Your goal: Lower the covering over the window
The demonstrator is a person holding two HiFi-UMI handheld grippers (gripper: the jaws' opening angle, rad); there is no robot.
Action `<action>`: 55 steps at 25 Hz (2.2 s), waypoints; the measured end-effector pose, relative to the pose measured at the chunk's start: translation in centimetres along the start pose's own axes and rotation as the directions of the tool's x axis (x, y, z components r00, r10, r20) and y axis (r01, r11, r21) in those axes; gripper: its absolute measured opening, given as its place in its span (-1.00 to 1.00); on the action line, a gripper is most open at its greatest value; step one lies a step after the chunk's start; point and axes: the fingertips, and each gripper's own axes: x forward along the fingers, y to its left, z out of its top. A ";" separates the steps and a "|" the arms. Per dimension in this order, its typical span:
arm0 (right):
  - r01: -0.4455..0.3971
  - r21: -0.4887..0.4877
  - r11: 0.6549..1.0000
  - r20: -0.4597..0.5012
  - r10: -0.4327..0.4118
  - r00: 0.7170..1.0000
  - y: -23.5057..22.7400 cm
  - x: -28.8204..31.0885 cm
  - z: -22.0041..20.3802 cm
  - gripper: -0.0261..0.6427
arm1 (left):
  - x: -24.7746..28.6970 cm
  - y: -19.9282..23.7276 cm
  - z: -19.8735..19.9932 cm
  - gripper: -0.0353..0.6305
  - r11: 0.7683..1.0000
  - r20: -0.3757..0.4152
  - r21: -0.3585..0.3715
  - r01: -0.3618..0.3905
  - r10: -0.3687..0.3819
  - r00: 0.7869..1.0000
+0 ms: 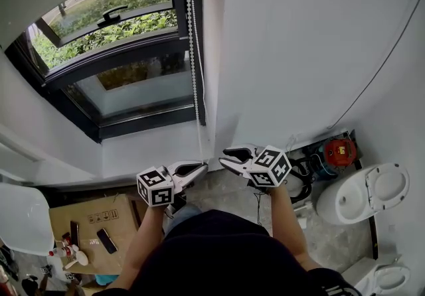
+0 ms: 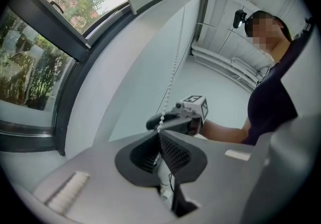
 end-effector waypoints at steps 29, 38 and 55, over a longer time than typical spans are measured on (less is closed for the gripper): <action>-0.063 -0.095 0.994 0.277 0.087 0.957 4.2 0.1 11.1 -0.88 | 1.6 -0.2 -4.2 -0.85 0.998 -0.128 -0.053 0.016 -0.023 0.991; -0.045 -0.060 0.997 0.227 0.058 0.972 2.9 1.7 8.6 -0.88 | 1.2 0.9 -6.8 -0.85 0.996 -0.181 -0.084 -0.017 0.001 0.983; -0.057 0.041 0.998 0.143 0.051 0.988 1.9 4.0 3.4 -0.88 | 0.8 1.0 -11.7 -0.85 0.989 -0.273 -0.142 -0.038 -0.003 0.962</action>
